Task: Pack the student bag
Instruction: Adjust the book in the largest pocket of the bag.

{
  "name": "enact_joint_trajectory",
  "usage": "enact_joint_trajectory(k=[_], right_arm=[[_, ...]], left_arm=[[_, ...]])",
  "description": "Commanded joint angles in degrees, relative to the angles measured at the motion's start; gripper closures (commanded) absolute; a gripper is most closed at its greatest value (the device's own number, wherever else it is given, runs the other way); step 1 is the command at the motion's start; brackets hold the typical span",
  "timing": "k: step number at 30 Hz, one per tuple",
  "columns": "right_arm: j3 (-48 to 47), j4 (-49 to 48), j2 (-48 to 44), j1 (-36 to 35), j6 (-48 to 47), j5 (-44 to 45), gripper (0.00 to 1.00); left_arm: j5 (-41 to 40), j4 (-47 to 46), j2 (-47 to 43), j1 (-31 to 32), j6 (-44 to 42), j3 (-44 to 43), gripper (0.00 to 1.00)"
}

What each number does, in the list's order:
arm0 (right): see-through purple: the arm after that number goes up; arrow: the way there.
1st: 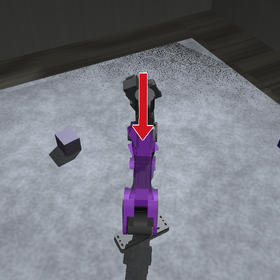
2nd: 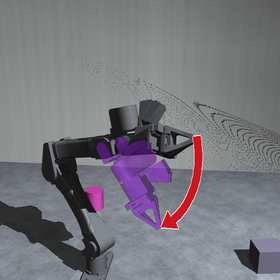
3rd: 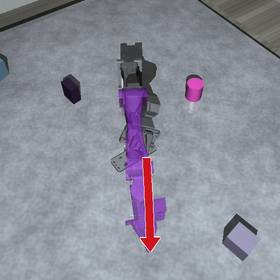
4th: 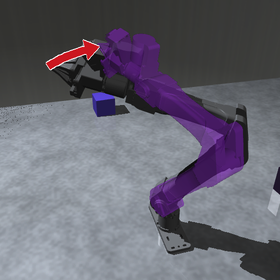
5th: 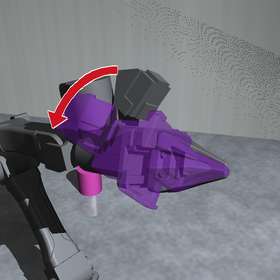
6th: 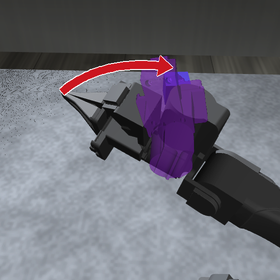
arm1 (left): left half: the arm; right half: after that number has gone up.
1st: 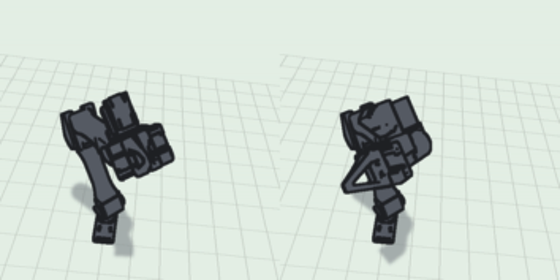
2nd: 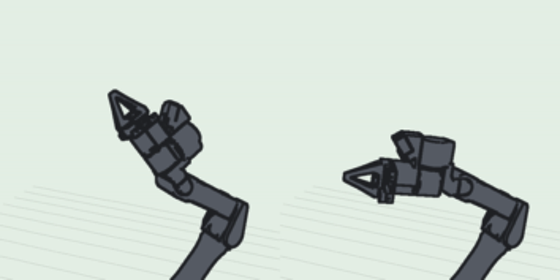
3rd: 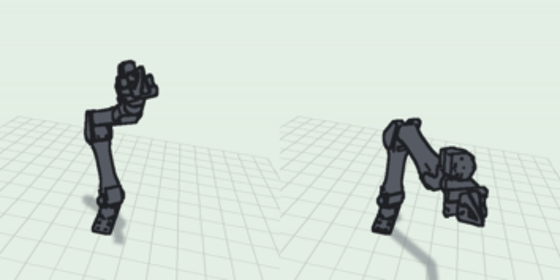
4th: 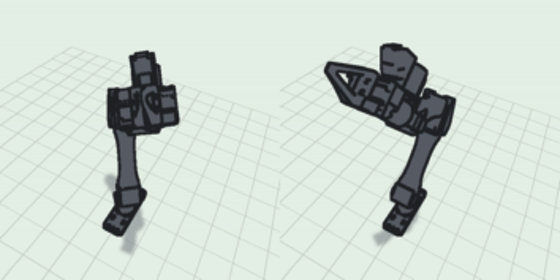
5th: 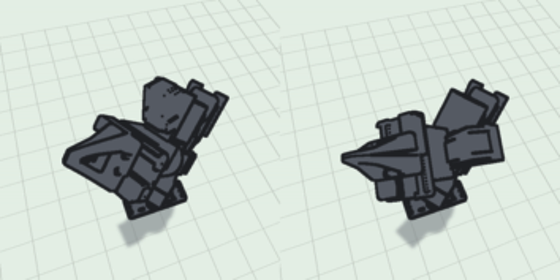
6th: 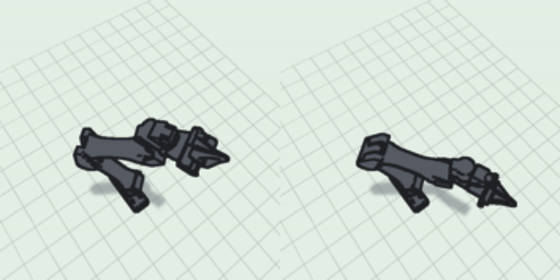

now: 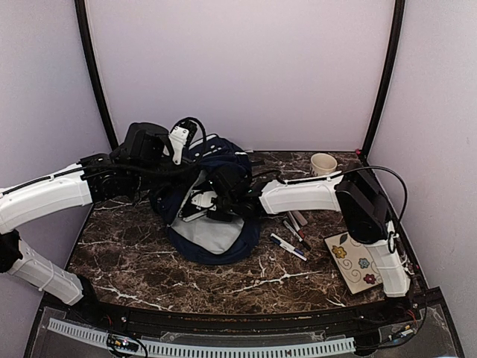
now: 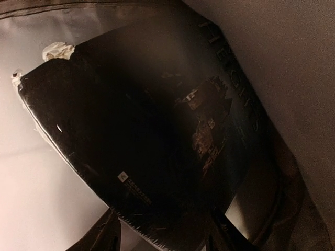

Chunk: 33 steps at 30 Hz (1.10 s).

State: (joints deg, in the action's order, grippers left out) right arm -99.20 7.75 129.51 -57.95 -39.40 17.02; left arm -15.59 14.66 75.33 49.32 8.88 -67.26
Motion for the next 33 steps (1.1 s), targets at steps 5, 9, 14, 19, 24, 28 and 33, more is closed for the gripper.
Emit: enact_joint_trajectory(k=[5, 9, 14, 19, 24, 28, 33], right_arm=[[-5.47, -10.67, 5.34, 2.17, 2.32, 4.53, 0.47], [-5.82, -11.70, 6.21, 2.40, 2.43, 5.50, 0.48], [-4.47, -12.20, 5.34, 2.49, 1.86, 5.78, 0.47], [-3.24, -12.13, 3.97, 2.49, 2.34, 5.21, 0.47], [-5.64, -11.15, 5.67, 2.67, 2.19, 6.45, 0.47], [-5.06, -4.26, 3.28, 2.17, 3.33, -0.81, 0.43], [1.65, 2.30, -4.99, 0.80, 6.09, -8.70, 0.41]], left_arm=[[3.46, -3.59, -1.50, 0.52, 1.33, -2.34, 1.00], [3.40, -3.84, -1.35, 0.54, 1.26, -2.26, 1.00], [3.27, -3.84, -1.02, 0.52, 1.00, -2.13, 1.00], [3.04, -3.99, -1.06, 0.51, 0.80, -1.98, 1.00], [3.08, -4.07, -1.06, 0.51, 0.67, -2.08, 1.00], [3.07, -3.42, -1.10, 0.51, 0.66, -1.94, 1.00], [2.61, -3.52, -2.04, 0.51, 0.83, -0.66, 1.00]])
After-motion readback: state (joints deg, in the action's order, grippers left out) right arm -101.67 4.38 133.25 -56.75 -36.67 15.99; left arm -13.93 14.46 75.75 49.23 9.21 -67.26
